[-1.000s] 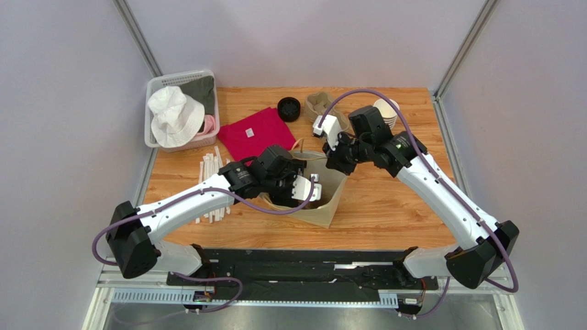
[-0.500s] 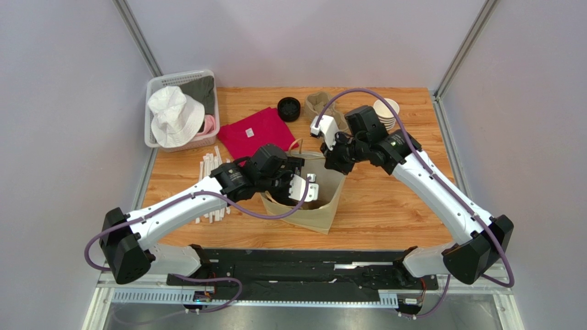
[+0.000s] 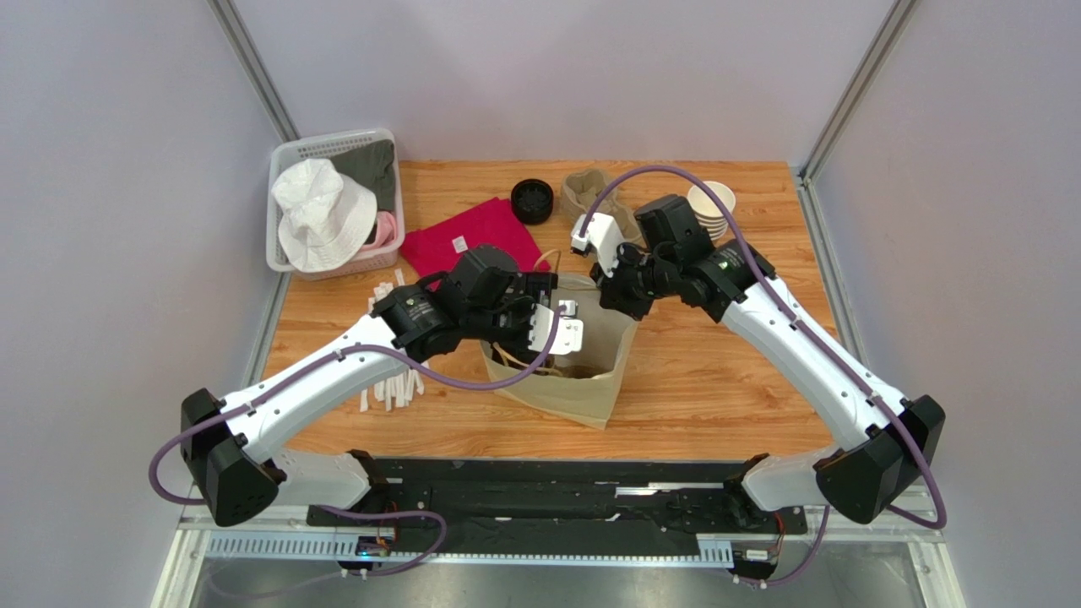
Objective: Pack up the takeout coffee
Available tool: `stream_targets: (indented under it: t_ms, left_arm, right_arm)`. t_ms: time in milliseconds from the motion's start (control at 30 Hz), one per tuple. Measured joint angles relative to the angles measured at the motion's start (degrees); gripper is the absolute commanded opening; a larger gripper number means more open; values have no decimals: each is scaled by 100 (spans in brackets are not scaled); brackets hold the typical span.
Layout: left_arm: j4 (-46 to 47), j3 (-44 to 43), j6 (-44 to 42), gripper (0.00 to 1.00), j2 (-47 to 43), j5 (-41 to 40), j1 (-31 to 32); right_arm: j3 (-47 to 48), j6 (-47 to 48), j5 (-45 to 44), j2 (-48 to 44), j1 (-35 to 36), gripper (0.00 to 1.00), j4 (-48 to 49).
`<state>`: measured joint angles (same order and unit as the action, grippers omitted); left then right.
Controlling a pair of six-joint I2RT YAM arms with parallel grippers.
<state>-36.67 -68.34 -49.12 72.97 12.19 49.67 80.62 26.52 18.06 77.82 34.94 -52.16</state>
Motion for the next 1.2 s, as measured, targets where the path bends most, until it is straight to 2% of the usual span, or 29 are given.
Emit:
stream_targets:
  t_ms: [233,500,600,700,733,800,900,1033,1200]
  left_arm:
    - [-251,-232,109,95,-170,492,-173]
    - [-291,-782,579,82,-238,739,-302]
    - [-289,-879,713,73,-264,861,-337]
    - [-295,-887,857,56,-358,990,-354]
    - [-295,-890,905,46,-385,1008,-361]
    - [-297,-911,1038,42,-433,1021,-372]
    - [-304,-1045,1344,41,-448,999,-466]
    - [-319,-1410,1934,32,-426,907,-833]
    - [-516,-2382,3189,32,-9,785,-1843]
  right_arm:
    - [-17,35,-44,0,-11,0,57]
    - [-68,57,-107,-2,-15,0,70]
    - [-109,79,-144,-7,-15,0,118]
    - [-131,94,-160,-33,-15,0,129]
    - [-155,96,-164,-48,-15,0,151]
    - [-199,101,-175,-83,-15,0,186]
    - [-243,120,-195,-127,-15,0,212]
    - [-302,142,-219,-186,-15,0,258]
    - [-302,140,-269,-192,-15,0,271]
